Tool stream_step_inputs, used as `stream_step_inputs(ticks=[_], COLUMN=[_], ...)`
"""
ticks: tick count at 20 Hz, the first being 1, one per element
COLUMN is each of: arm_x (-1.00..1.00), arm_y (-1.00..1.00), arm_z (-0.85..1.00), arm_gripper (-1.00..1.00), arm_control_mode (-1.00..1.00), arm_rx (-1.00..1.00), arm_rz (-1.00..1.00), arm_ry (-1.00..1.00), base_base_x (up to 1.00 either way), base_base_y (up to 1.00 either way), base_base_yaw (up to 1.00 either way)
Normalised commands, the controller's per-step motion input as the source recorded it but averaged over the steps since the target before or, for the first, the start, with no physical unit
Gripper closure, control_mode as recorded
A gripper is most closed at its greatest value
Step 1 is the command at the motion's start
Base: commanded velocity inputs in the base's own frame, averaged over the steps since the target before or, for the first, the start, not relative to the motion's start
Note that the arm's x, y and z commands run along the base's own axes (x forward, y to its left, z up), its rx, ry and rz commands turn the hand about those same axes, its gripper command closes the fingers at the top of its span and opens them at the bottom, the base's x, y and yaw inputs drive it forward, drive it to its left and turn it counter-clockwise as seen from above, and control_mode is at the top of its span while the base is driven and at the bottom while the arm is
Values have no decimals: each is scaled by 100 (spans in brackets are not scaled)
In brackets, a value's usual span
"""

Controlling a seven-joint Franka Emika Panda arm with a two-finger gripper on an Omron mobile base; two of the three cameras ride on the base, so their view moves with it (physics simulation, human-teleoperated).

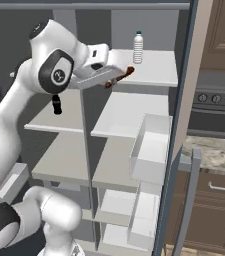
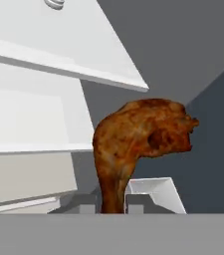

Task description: There's a chicken drumstick in the fridge that needs to be moved to the freezer for freezing. Pick up the chicken drumstick from the fridge, place it on any shelf in the freezer, and close the fridge and freezer doors when done.

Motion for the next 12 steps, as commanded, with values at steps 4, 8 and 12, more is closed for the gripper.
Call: stream_step_inputs(ticks=[4,8,12], arm_x=[-100,-98,-61], arm_y=[31,74,95], arm_z=[-35,-30,-19], arm_gripper=[100,100,100], arm_control_mode=[-100,-100,-100], arm_rx=[26,36,41], arm_rz=[-2,3,7], arm_ry=[0,-23,-36], base_base_x=[0,0,0], base_base_y=[0,0,0], base_base_yaw=[0,0,0])
